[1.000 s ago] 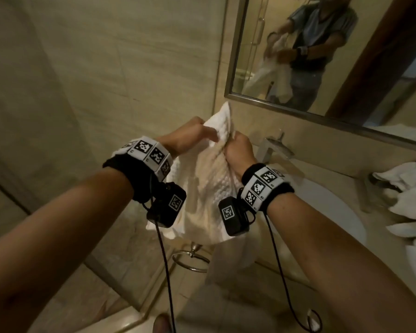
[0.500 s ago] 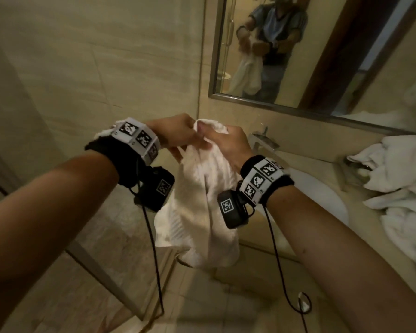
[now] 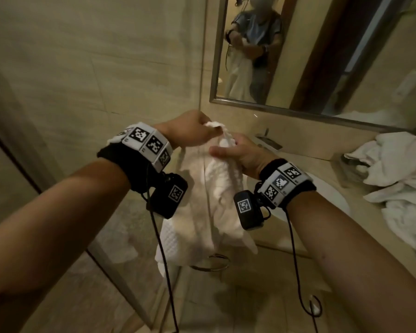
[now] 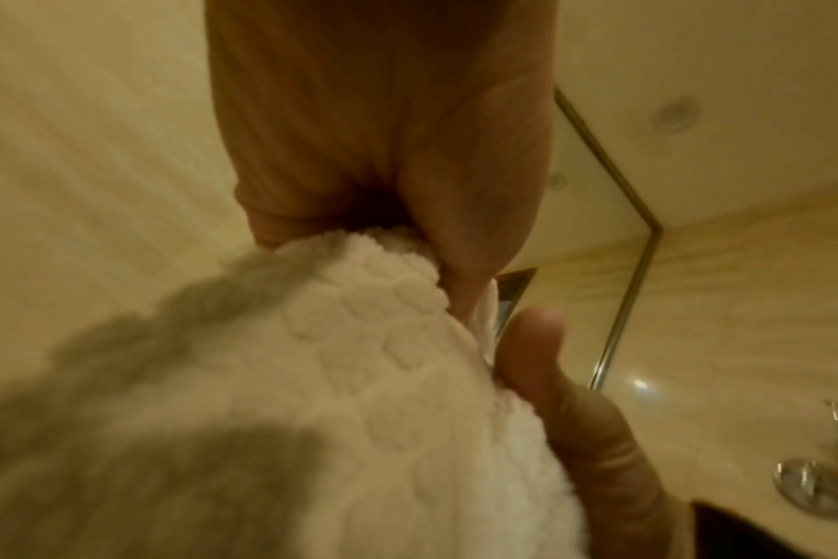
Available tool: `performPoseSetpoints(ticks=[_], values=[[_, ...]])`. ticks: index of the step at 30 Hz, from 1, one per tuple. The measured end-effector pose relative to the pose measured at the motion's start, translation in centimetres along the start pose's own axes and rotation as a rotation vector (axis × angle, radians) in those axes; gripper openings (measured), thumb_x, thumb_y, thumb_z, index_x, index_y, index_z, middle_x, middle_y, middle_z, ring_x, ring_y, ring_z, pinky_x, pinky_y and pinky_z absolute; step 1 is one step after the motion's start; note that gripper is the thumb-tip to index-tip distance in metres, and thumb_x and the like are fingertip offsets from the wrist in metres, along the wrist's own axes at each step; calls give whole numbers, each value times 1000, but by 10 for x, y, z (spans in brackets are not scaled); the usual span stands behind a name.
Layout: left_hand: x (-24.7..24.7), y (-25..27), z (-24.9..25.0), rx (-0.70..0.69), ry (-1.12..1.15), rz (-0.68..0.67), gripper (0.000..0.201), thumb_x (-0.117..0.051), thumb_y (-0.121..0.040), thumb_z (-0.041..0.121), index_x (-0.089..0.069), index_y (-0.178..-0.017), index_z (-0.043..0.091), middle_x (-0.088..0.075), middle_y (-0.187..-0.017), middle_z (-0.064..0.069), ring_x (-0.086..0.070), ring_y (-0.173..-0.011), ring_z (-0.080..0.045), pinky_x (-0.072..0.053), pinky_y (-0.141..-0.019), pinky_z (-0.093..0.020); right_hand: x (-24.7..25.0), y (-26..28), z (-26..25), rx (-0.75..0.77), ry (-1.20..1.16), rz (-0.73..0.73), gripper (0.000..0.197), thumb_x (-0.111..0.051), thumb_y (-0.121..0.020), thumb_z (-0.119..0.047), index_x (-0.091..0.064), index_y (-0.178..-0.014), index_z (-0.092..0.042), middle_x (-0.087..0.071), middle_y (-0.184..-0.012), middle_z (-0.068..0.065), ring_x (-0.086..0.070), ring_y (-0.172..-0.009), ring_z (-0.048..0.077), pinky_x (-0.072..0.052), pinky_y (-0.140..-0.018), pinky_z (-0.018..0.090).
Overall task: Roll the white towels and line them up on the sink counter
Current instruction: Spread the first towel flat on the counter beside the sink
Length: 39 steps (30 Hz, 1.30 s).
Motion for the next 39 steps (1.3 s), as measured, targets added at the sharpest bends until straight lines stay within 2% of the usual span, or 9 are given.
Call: performPoseSetpoints(ticks=[6, 11, 15, 18, 21, 24, 28, 32, 39], values=[[-4, 4, -35, 85, -209, -128, 13, -72, -77, 10, -60, -80, 14, -63, -76, -5, -58, -65, -19, -47, -55, -27, 21, -9, 25, -55, -152, 421, 39, -61, -64, -9, -68, -101, 2, -68, -102, 21, -64, -93, 34, -53, -84, 43], [-29, 15, -73, 212, -710, -257, 31, -52, -94, 25, -66, -105, 0, -66, -109, -19, -63, -104, -32, -47, -79, -32, 36, 1, 28, -52, -416, 642, 19, -50, -86, -4, -66, -94, 1, -67, -85, 14, -66, -76, 25, -55, -69, 31], [-15, 8, -38, 108, -469, -74, 32, -50, -94, 17, -63, -105, -10, -64, -110, -27, -61, -103, -37, -44, -79, -35, 45, 9, 23, -126, 310, 821, 50, -71, -79, -14, -58, -127, -12, -65, -118, 7, -62, -109, 24, -53, -87, 33], [-8, 2, 8, -73, -283, 32, 30, -49, -94, 14, -65, -106, -7, -65, -111, -26, -61, -104, -35, -43, -79, -32, 16, 0, 18, -91, 661, 483, 94, -87, -62, -20, -38, -142, -24, -48, -139, 2, -45, -127, 20, -43, -101, 35], [-7, 1, 37, -182, -165, 93, 27, -52, -92, 20, -70, -99, 1, -69, -102, -17, -61, -102, -28, -43, -79, -27, -8, 4, 7, -68, 566, 407, 19, -73, -82, -14, -61, -95, -16, -61, -100, 3, -58, -106, 26, -50, -88, 34], [-3, -2, 27, -143, 133, 136, 15, -61, -72, 22, -61, -82, 10, -61, -78, -3, -59, -85, -21, -42, -64, -25, -6, 16, 1, -34, 352, 495, 6, -61, -90, -7, -64, -87, -12, -65, -87, 5, -62, -86, 23, -52, -72, 30], [-28, 16, 3, -18, 660, -363, 35, -68, -80, 19, -59, -109, 2, -65, -106, -17, -61, -97, -30, -53, -80, -34, 2, 21, 7, -56, -66, 521, 20, -62, -85, -3, -68, -103, -3, -72, -99, 19, -70, -94, 33, -56, -88, 47], [-54, 42, -15, 64, 488, -591, 49, -72, -72, -2, -61, -119, 9, -69, -113, -13, -66, -103, -29, -56, -87, -42, 5, 22, -12, 38, -259, 485, 18, -64, -88, -10, -68, -103, 0, -70, -103, 20, -68, -98, 33, -55, -89, 44], [-43, 65, -13, 351, 313, -755, 16, -61, -68, 4, -75, -63, 9, -69, -64, -9, -66, -53, -18, -54, -51, -22, 4, 27, -10, 25, -323, 565, 40, -71, -81, -21, -64, -114, 1, -71, -105, 20, -70, -98, 34, -53, -92, 50]])
Point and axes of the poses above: each hand's wrist, its own y-axis away from the middle knuckle, its own x-axis out of the back of the hand, z = x × y, the point moved 4 cm from there along -y, towards the middle knuckle
